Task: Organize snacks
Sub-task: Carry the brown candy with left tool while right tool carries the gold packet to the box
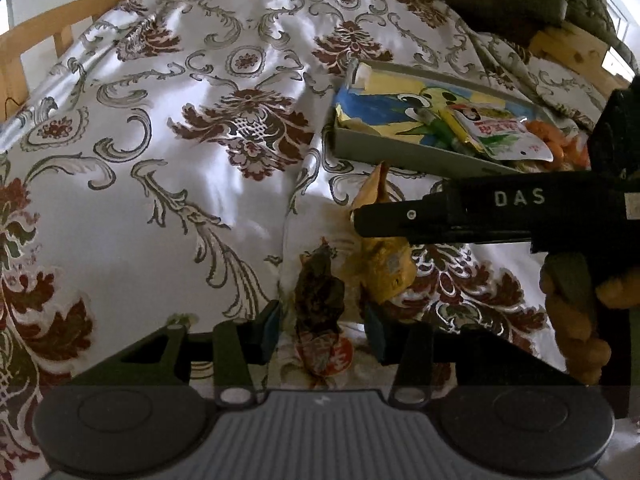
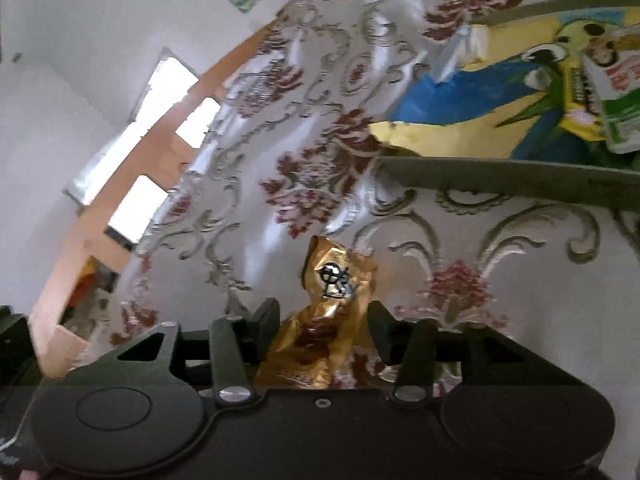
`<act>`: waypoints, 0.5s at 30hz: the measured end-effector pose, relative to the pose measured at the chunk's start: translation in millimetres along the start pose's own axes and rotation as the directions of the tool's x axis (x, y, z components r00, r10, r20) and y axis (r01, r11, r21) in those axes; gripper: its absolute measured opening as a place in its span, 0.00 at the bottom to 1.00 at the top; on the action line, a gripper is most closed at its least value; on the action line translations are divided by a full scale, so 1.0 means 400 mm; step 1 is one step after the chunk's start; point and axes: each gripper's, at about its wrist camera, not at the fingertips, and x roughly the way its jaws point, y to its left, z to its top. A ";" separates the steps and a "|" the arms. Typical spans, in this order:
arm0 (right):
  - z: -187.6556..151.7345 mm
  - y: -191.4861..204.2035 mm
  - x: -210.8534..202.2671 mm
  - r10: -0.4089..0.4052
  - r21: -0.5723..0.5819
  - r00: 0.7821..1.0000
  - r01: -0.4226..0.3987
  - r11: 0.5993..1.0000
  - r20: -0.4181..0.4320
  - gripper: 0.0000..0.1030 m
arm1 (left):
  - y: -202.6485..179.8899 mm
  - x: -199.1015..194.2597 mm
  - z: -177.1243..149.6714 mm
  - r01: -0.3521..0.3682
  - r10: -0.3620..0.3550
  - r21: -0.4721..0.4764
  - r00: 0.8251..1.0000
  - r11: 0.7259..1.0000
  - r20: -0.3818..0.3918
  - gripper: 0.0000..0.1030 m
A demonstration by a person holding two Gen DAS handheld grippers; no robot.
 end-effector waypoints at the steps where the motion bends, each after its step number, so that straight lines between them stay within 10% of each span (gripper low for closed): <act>1: -0.002 -0.002 -0.007 -0.010 0.014 1.000 0.010 1.000 0.005 0.46 | 0.000 -0.002 0.000 0.001 -0.001 -0.005 1.000 1.000 0.003 0.47; 5: -0.017 -0.027 -0.017 -0.030 0.084 0.999 0.031 0.996 -0.011 0.24 | 0.003 -0.012 0.000 0.006 -0.005 -0.029 1.000 1.000 0.008 0.47; 15: -0.029 -0.064 0.021 0.029 0.191 1.000 -0.030 0.981 0.008 0.16 | 0.001 -0.017 0.001 0.003 -0.002 -0.027 1.000 1.000 0.031 0.47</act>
